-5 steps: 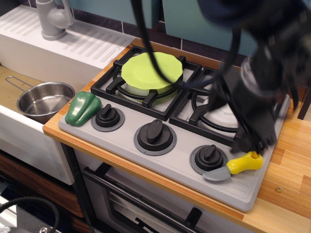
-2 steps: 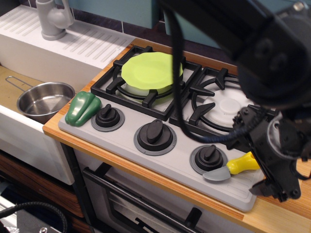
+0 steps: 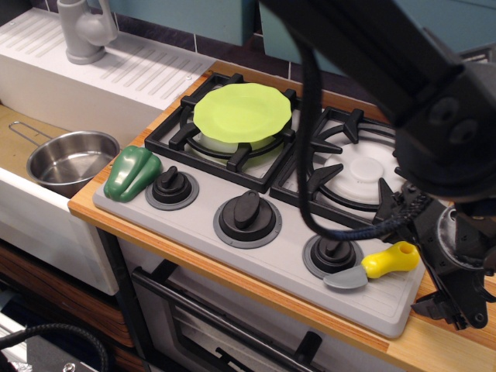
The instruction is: End effector reaching knife
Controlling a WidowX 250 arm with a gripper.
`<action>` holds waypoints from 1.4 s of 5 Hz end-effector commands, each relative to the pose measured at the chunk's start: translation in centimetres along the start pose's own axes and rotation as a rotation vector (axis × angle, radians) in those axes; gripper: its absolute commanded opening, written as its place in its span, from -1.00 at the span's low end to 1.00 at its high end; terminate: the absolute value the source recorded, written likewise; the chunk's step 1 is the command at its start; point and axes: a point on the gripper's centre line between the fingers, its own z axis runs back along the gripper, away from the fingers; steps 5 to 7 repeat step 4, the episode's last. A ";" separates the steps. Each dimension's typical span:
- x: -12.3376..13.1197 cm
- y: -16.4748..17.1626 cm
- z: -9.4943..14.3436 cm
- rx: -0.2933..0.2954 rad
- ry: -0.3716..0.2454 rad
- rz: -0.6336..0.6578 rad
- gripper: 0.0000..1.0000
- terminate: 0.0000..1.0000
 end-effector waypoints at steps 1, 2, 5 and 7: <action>0.8 1.2 -0.7 0.001 -0.049 0.014 1.00 -1.00; 0.7 1.8 -1.0 0.016 -0.055 0.017 1.00 -1.00; -0.3 2.5 -1.5 -0.003 -0.029 0.029 1.00 1.00; -0.3 2.5 -1.5 -0.003 -0.029 0.029 1.00 1.00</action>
